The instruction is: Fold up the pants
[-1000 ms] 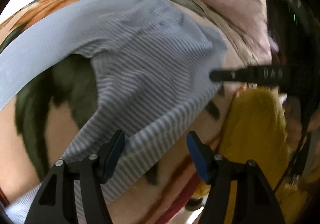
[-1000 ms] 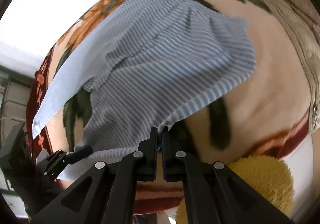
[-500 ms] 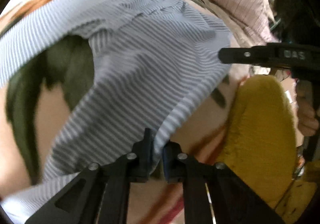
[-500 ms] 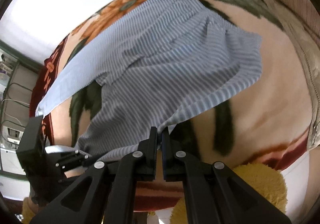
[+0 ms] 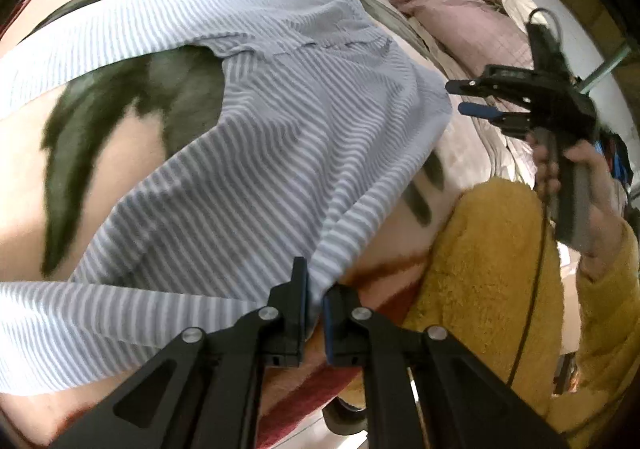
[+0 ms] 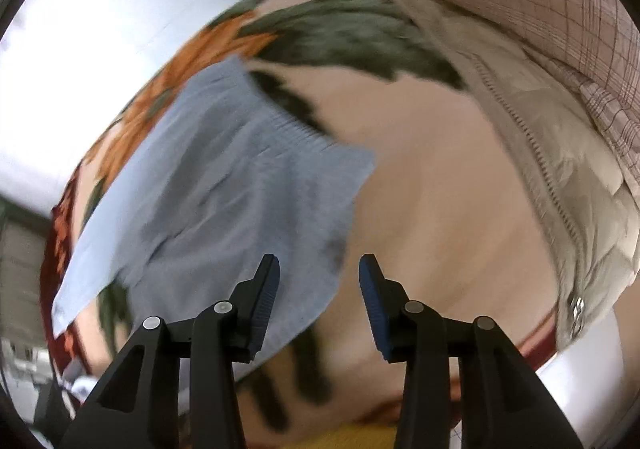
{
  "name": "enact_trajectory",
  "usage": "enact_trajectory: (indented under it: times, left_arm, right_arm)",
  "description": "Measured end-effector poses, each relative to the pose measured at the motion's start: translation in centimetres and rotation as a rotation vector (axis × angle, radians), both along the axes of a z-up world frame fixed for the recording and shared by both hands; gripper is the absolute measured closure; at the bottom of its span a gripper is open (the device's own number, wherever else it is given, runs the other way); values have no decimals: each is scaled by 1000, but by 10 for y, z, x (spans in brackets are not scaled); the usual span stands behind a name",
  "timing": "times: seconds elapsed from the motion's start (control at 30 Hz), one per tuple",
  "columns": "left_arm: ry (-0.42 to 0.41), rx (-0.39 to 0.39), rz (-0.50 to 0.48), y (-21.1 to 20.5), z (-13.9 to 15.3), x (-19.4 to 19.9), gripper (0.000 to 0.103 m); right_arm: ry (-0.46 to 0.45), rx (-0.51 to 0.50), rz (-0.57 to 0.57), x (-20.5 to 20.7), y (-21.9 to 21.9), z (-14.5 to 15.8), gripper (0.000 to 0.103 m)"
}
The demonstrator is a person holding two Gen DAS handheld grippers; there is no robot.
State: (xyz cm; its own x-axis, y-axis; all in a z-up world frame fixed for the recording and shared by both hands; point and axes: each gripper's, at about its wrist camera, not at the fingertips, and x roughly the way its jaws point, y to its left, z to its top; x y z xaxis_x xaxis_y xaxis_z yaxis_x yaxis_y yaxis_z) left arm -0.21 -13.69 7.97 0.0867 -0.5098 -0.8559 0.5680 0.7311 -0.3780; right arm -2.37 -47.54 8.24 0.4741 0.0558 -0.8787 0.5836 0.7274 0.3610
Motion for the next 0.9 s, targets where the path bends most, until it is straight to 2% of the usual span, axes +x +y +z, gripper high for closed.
enact_trajectory:
  times: [0.07,0.17,0.3,0.37,0.4,0.53,0.73,0.83,0.9]
  left_arm:
    - [1,-2,17,-2,1,-2,97]
    - [-5,-1,31,-1,4,-3,97]
    - [-23,1,45,4,11,-5,97]
    - [-45,6,53,4,17,-7,97]
    - [-56,7,60,5,21,-8,97]
    - [-47,-32,53,7,33,-10,97]
    - [-69,-43,-14,-5,51,-27,97]
    - [-97,-54,14,0,64,-26,97]
    - [-133,-63,66,9,79,-17,98]
  right_arm:
    - [-12,101,-25,6,-14,-12,60]
    - [41,150,-41,14,-23,-27,60]
    - [10,207,-80,17,-32,-33,61]
    - [-7,198,-80,17,-34,-32,74]
    - [-26,194,-83,14,-35,-29,97]
    - [-50,113,-114,-1,-41,-13,99]
    - [-73,79,-78,-16,-46,3,99]
    - [-85,78,-50,-10,-42,13,99]
    - [-97,66,-21,-2,-39,25,99]
